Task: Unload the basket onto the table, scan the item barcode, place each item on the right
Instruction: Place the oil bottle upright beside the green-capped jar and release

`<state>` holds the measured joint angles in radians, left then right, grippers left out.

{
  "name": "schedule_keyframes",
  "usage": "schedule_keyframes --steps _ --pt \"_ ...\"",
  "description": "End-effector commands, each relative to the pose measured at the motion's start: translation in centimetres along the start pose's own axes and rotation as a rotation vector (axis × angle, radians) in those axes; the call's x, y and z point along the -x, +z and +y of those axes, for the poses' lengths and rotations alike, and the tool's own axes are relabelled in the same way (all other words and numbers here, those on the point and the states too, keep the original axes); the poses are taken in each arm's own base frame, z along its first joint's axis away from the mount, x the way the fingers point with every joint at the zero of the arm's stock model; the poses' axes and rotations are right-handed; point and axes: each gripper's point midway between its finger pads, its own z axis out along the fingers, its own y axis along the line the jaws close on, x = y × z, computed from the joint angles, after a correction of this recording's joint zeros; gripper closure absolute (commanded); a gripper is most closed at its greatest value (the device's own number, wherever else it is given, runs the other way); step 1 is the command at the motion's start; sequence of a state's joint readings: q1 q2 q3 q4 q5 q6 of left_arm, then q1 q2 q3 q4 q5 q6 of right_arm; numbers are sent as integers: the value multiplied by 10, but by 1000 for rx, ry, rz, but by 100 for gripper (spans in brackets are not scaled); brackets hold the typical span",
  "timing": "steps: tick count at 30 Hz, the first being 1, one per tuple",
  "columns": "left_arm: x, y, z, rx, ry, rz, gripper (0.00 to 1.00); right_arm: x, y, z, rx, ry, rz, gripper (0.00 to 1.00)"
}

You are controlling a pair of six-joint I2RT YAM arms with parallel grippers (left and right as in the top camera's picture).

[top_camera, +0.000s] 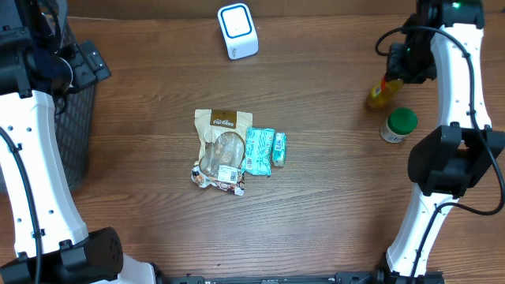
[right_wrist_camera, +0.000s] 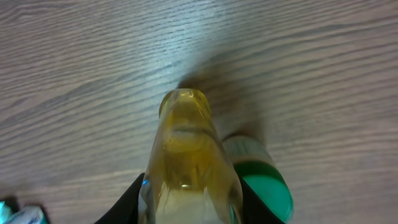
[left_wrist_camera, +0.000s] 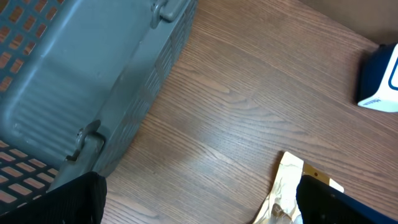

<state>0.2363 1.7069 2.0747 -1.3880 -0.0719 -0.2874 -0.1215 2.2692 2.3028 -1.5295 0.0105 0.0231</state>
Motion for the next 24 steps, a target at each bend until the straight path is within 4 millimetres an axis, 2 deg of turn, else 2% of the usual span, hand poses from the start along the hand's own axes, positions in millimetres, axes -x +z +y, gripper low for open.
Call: schedule_keyframes --steps 1,5,11,12,13,14,17,21,22,24 --pt "2 0 -1 -3 4 -2 0 -2 14 2 -11 0 11 80" --pt "2 0 -1 -3 4 -2 0 -4 29 -9 -74 32 22 80" --pt "2 0 -1 -3 4 -2 0 -6 33 -10 -81 46 30 76" --pt "2 0 -1 -3 4 -2 0 -7 33 -10 -81 47 31 68" --pt "2 0 -1 -3 4 -2 0 -7 33 -10 -81 46 32 37" --pt "2 0 -1 -3 4 -2 1 -7 33 -10 -81 47 33 11" --pt "2 0 -1 -3 4 -2 0 -7 33 -10 -81 47 33 1" --pt "2 0 -1 -3 4 -2 0 -5 29 -9 -76 70 20 0" --pt "2 0 -1 -3 4 -2 0 -2 23 -9 -75 73 9 0" --pt "2 0 -1 -3 4 -2 0 7 -4 -8 -67 82 -46 0"
